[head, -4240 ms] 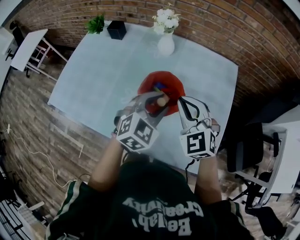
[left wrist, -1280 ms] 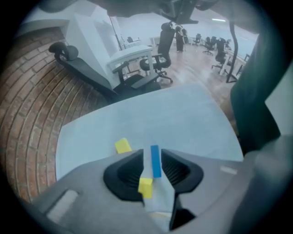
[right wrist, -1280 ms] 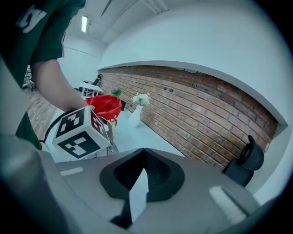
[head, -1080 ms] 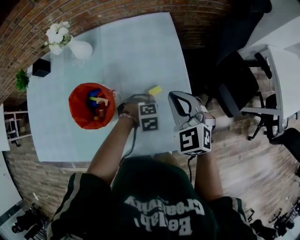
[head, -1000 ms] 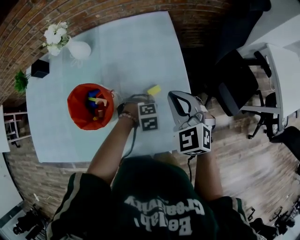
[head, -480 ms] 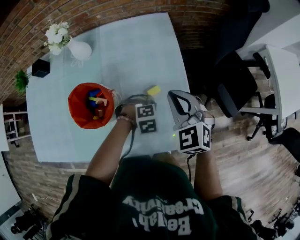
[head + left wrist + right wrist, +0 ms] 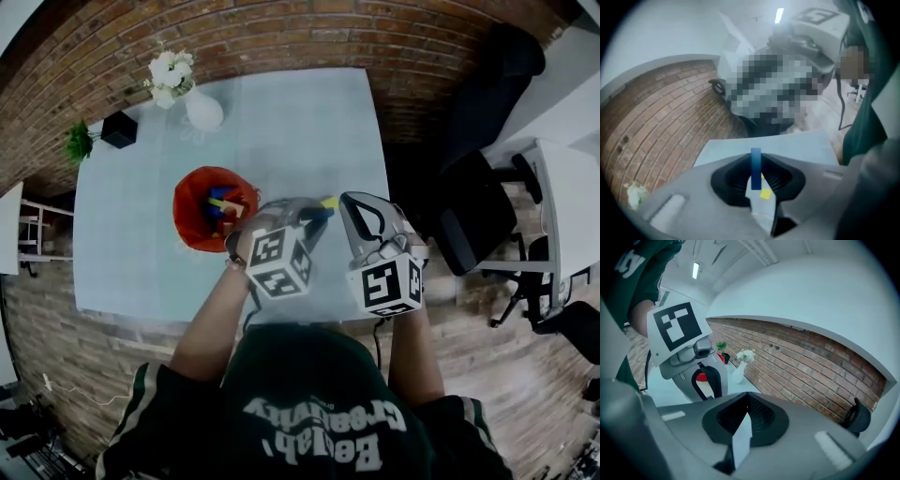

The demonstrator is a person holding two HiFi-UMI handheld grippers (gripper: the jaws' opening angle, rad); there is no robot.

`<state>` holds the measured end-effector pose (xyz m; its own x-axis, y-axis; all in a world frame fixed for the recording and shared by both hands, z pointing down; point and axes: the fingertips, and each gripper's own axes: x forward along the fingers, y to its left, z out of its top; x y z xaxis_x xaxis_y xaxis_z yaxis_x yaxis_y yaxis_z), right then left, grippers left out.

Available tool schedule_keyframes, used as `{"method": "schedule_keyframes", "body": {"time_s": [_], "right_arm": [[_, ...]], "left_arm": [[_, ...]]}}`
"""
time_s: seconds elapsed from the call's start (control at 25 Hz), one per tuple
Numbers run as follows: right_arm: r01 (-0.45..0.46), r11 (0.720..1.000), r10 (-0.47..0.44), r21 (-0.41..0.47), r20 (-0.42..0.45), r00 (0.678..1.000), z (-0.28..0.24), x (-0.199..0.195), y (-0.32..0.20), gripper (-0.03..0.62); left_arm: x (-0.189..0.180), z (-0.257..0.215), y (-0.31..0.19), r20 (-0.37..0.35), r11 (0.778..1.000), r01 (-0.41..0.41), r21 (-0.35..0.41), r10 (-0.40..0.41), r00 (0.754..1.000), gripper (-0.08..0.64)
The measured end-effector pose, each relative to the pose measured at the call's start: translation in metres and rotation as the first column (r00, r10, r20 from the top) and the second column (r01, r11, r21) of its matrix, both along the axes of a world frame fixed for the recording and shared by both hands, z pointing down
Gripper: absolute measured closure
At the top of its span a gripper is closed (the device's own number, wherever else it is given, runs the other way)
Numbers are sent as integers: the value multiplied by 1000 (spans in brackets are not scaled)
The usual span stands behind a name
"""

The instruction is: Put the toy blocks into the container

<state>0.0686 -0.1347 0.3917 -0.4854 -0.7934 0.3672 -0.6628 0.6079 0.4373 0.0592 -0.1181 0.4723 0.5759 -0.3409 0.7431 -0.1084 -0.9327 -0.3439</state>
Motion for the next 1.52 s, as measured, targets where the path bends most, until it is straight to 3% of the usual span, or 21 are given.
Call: {"method": "schedule_keyframes", "body": {"time_s": [0.36, 0.6, 0.96, 1.32, 1.52], "right_arm": [[86, 995, -87, 42, 11, 996, -27, -36, 14, 588], [86, 995, -87, 51, 10, 996, -33, -35, 18, 586], [145, 989, -145, 32, 7, 989, -29, -57, 16, 586], [290, 957, -290, 29, 9, 957, -25, -138, 7, 586], [346, 938, -346, 29, 2, 938, -22, -175, 6, 588]], "left_arm": [[-32, -65, 13, -184, 985, 131, 110, -109, 977, 491], [-52, -97, 13, -362, 949, 271, 163, -198, 911, 491], [-80, -101, 7, -354, 925, 340, 169, -265, 897, 491], [-164, -98, -5, -321, 859, 471, 202, -397, 860, 491], [-199, -86, -5, -300, 840, 509, 188, -444, 844, 491]]}}
